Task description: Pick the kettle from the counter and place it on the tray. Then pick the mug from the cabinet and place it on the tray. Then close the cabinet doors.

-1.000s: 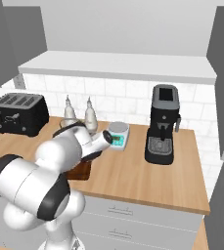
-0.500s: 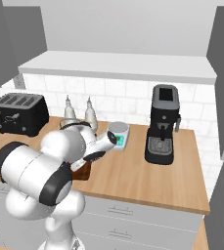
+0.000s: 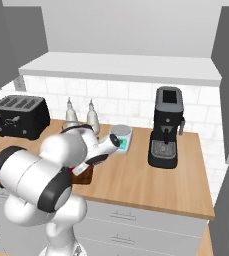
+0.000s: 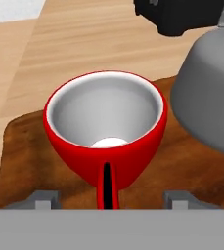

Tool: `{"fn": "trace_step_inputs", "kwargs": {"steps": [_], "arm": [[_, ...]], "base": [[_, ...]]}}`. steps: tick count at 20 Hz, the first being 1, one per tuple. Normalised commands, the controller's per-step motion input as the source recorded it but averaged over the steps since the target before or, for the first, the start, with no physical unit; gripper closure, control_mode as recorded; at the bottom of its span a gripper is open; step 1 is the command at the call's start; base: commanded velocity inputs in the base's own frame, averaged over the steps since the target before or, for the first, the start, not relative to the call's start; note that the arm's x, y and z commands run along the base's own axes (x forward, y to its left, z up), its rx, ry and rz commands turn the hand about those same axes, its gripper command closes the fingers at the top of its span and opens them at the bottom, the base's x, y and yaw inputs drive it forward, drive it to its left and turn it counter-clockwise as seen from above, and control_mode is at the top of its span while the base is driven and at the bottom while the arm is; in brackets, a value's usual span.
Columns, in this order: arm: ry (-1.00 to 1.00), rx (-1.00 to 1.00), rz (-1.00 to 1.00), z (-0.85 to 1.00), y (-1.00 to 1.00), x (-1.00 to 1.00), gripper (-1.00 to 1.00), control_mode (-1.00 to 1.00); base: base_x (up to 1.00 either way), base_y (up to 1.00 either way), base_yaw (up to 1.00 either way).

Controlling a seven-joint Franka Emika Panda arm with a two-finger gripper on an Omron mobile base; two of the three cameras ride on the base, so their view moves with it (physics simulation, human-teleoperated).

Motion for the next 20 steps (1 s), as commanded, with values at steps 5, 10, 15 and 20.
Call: {"fn": "trace_step_inputs", "kwargs": {"steps": [5,10,15,20], "arm": [[-0.01,-0.01,0.00,0.38,-0.18,-0.03,-1.00,-1.00],[0.00,0.01,0.00,0.48,-0.12,-0.40,-1.00,-1.00],[0.00,0.03,0.01,0.56,0.00,-0.61,-1.00,-1.00],[-0.01,0.00,0.07,0.57,0.05,-0.55,-1.00,-1.00]], "base": [[0.00,0.00,0.00],[0.00,0.00,0.00],[0.00,0.00,0.00],[0.00,0.00,0.00]]}}
